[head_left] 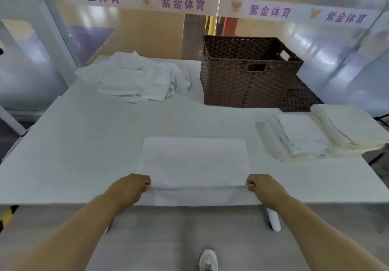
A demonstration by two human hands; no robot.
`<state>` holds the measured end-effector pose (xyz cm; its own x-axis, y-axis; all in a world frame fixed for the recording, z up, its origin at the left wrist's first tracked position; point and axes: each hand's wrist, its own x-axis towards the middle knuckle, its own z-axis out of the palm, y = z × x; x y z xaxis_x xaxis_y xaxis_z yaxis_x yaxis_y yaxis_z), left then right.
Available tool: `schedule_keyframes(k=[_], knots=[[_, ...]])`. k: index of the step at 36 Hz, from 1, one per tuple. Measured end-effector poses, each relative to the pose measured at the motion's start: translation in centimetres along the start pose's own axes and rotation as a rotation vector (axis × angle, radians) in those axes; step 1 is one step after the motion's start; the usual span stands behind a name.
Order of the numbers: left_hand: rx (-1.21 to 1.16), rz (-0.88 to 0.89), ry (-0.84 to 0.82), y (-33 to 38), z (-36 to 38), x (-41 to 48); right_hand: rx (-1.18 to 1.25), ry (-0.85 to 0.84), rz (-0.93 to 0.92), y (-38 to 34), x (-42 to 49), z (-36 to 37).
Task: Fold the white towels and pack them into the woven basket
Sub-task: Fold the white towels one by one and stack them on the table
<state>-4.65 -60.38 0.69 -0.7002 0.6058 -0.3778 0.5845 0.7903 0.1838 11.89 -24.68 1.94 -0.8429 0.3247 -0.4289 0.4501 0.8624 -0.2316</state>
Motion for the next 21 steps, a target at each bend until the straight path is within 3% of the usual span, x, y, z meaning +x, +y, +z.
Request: schedule_keyframes(k=[5,16,21], knots=[[-0.086,-0.036,0.019,-0.4,-0.3,0.2,0.023,-0.004,0.022,-0.2,0.0,-0.2],[-0.082,-0.089,0.166,-1.2,-5.7,7.3,-0.087,0.269,0.043,-2.2,6.6,-5.2],[-0.057,-0.105,0.157,-1.4,-6.6,12.2,-0.123,0.242,0.062,-2.5,11.2,-6.6]])
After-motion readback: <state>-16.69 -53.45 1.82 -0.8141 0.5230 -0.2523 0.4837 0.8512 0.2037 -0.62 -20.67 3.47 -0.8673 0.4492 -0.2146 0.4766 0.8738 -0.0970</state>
